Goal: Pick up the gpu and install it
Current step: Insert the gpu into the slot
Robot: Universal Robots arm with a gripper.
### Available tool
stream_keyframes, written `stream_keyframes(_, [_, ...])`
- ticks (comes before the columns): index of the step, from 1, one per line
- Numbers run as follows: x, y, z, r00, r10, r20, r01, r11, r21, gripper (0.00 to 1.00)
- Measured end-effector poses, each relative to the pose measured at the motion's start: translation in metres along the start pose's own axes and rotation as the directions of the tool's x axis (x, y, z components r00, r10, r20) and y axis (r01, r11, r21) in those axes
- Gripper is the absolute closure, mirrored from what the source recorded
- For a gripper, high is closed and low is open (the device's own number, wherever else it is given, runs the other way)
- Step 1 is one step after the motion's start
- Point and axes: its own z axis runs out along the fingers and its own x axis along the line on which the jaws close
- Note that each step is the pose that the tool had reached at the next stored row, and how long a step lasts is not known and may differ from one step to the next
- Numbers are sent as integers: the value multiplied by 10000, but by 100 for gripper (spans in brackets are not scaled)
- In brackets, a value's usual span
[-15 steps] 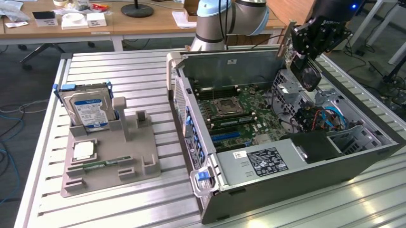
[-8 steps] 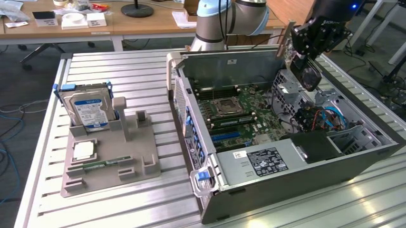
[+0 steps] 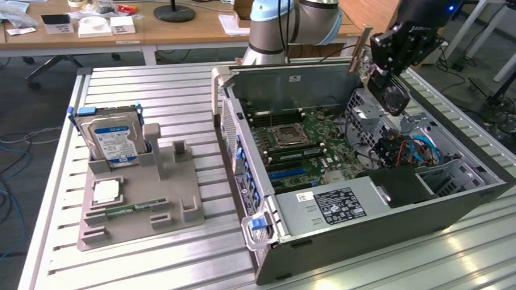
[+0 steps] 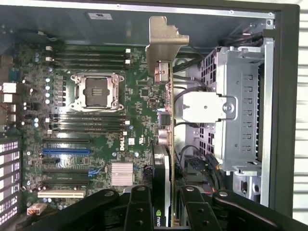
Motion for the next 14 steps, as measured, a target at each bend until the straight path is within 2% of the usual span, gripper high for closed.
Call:
stream_keyframes(7, [0,0,0,9983,-576,-39,576,9983,-23,73])
stream_keyframes(14, [0,0,0,9925,-1220,-79,1219,9925,-50,73])
